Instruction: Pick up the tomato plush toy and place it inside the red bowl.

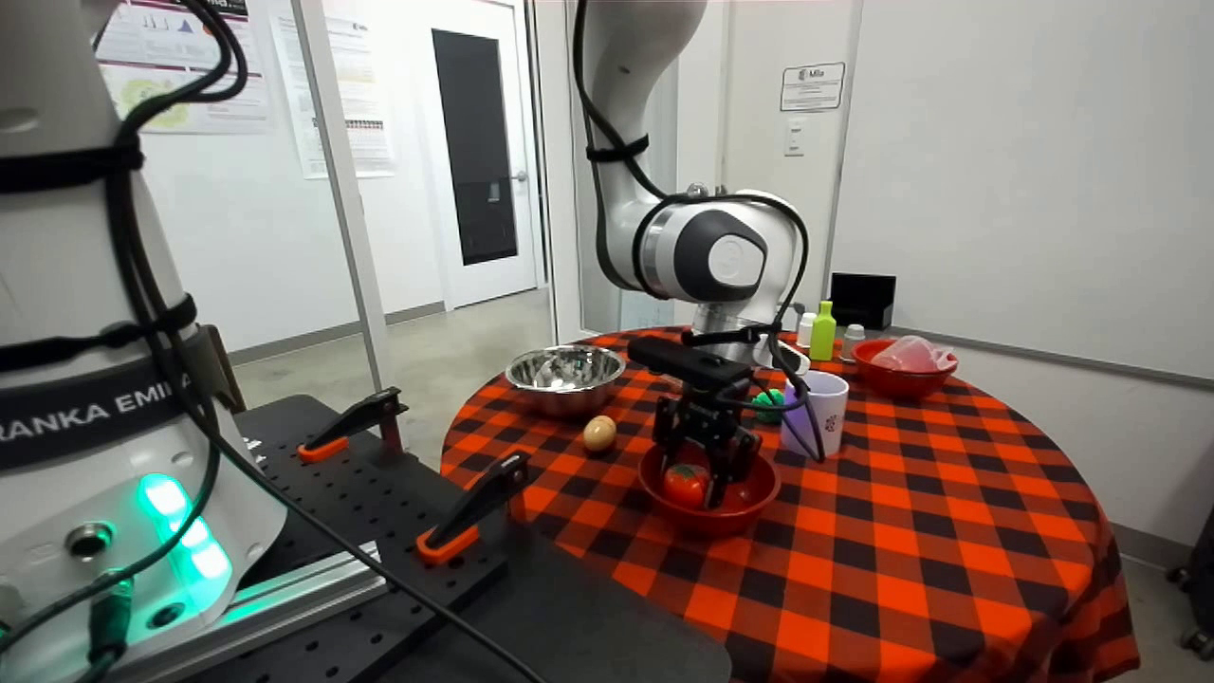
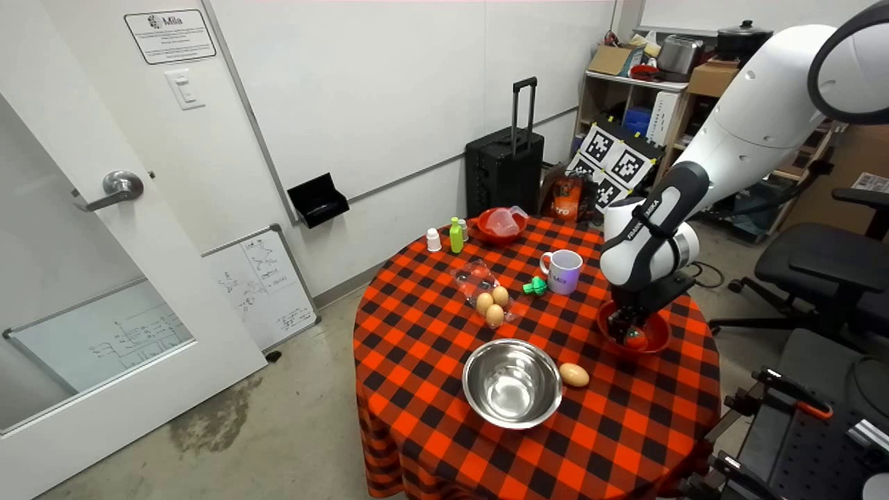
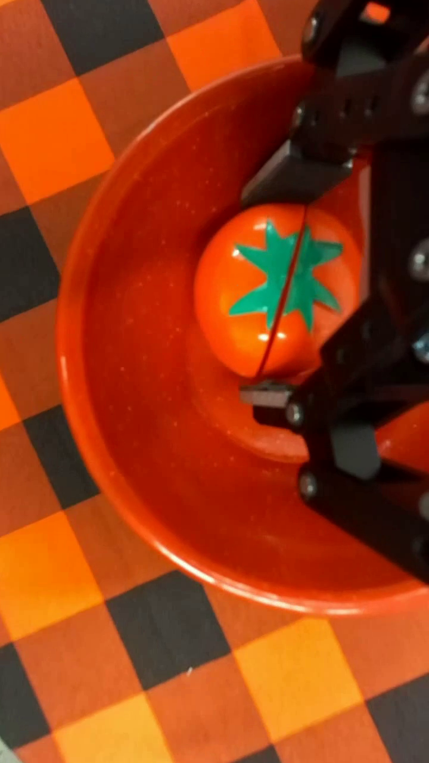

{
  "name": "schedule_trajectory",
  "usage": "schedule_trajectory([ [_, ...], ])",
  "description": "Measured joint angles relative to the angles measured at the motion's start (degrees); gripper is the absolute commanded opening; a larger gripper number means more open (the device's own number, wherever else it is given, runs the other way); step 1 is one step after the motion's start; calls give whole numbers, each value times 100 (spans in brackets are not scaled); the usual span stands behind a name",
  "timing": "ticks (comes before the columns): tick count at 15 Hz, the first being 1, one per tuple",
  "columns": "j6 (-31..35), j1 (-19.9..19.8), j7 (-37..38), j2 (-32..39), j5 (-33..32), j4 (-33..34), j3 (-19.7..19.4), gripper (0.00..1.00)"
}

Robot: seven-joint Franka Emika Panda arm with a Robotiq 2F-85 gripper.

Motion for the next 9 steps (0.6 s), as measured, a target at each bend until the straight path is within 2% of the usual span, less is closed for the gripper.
schedule_trajectory([
  [5, 0, 0, 95, 33, 21, 49, 1, 100],
  [9, 9, 67, 266, -282, 20, -154, -32, 100],
])
